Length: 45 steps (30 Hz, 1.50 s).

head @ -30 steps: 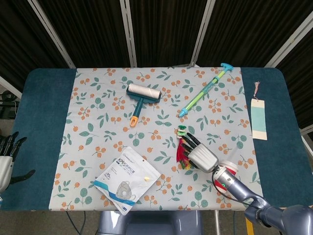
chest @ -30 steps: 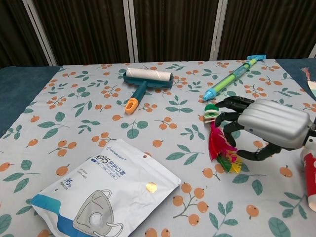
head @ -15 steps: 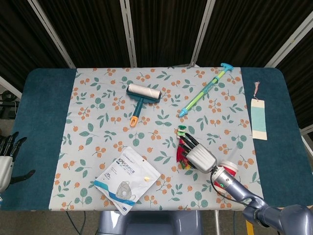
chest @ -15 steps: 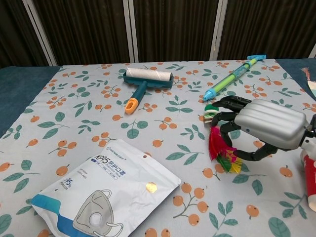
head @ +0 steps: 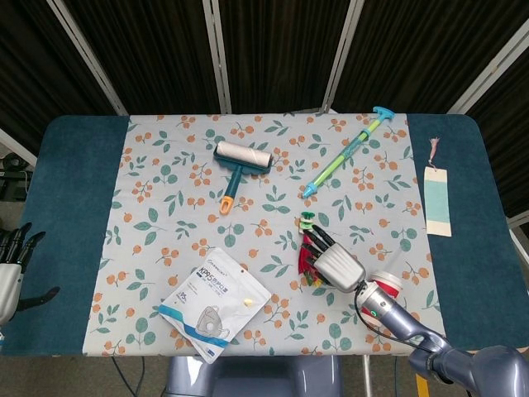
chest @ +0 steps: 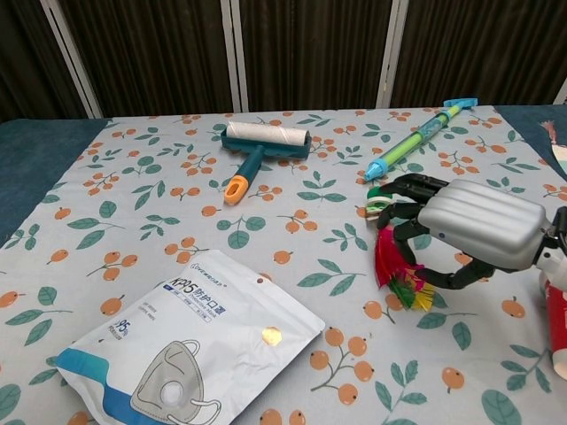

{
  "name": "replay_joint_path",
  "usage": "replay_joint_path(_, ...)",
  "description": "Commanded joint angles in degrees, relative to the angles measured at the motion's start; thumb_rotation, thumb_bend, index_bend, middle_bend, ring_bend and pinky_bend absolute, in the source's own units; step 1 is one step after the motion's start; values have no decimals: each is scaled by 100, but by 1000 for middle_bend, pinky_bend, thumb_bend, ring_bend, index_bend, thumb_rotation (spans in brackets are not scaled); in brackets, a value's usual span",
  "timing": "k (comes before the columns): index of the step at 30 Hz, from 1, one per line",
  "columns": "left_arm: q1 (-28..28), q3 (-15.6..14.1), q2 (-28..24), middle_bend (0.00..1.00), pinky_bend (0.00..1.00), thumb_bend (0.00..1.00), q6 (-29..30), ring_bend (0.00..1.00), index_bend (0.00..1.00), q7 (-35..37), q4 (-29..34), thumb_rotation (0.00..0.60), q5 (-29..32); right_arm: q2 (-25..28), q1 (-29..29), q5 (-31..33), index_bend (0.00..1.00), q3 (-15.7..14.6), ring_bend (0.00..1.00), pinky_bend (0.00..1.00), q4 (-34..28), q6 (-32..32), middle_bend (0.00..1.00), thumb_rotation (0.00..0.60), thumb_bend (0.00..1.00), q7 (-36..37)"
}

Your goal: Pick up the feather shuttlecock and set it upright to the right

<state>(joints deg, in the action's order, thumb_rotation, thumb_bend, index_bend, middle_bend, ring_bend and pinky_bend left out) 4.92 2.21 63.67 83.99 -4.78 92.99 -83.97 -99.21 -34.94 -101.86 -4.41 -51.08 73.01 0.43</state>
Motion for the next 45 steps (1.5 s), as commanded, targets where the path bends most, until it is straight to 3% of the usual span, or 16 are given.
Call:
replay_joint_path(1, 0, 0, 0, 0, 0, 149, -1, 0, 117, -1, -1, 554, 1, -3, -1, -3, 576, -5, 3, 0, -8, 2, 233, 600, 359, 4)
replay_joint_path(20, 1, 2, -1, 0, 0, 149, -2, 0, 117, -5, 2, 552, 6, 210, -79, 4, 613, 139, 9, 0, -414, 166, 249, 600, 389, -96)
replay_joint_path(31, -2, 3, 4, 0, 0, 149, 4, 0, 117, -15, 5, 553, 9, 1100, -313, 231, 642, 652, 12, 0, -1471, 156, 273, 600, 391, -612)
replay_joint_path(45, -7, 6, 16, 0, 0, 149, 17, 0, 117, -50, 8, 555, 16, 2027, -425, 486, 647, 928, 29, 0, -2436, -179, 286, 600, 392, -1400)
